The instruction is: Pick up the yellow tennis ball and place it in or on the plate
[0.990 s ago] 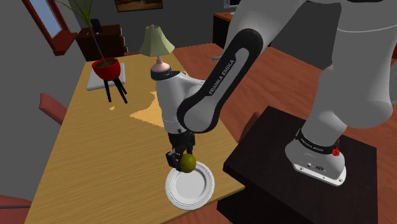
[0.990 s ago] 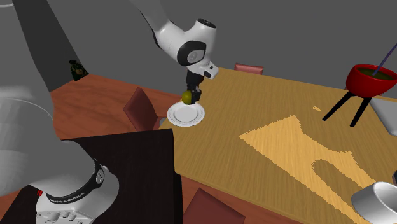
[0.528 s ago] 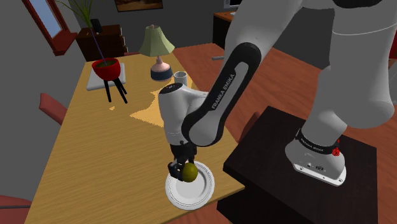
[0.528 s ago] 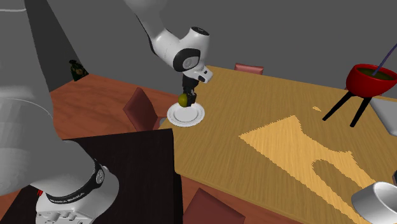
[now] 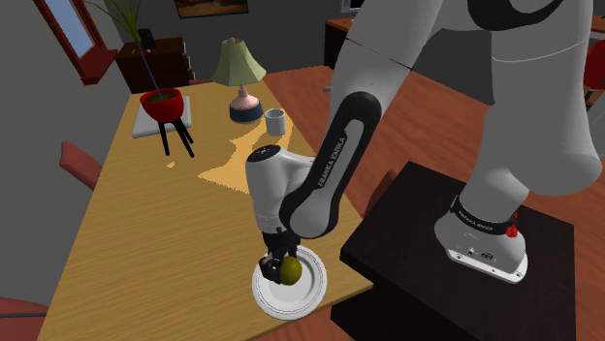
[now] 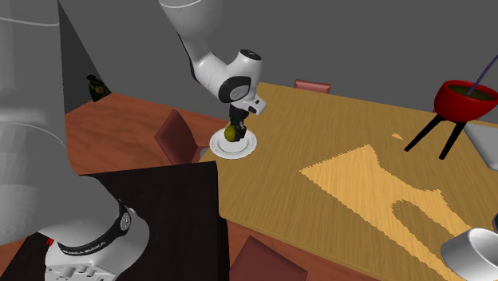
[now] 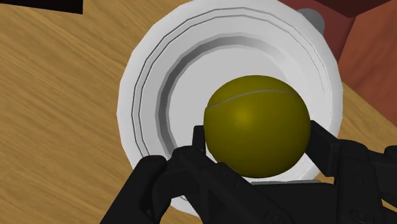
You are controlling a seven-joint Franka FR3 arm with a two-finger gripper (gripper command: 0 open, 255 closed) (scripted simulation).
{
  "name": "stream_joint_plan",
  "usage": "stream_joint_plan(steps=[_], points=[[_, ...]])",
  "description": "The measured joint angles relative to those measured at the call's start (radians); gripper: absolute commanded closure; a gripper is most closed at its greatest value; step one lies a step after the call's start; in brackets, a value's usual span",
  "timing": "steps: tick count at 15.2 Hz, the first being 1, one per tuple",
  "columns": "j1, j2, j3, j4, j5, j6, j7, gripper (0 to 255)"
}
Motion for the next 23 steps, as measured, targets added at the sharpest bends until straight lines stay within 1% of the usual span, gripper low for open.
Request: stream_joint_plan(steps=[6, 7, 13, 18, 23], points=[[0.002, 0.016, -0.004, 0.004, -0.003, 0.012, -0.001, 255], [0.002, 0.017, -0.004, 0.004, -0.003, 0.012, -0.001, 0], [0.002, 0.016, -0.004, 0.004, -0.003, 0.012, -0.001, 0], [-0.028, -0.095, 0.015, -0.010, 0.019, -0.084, -0.014, 0], [-0.032, -0.103, 0.014, -0.005, 0.019, -0.099, -0.017, 0]])
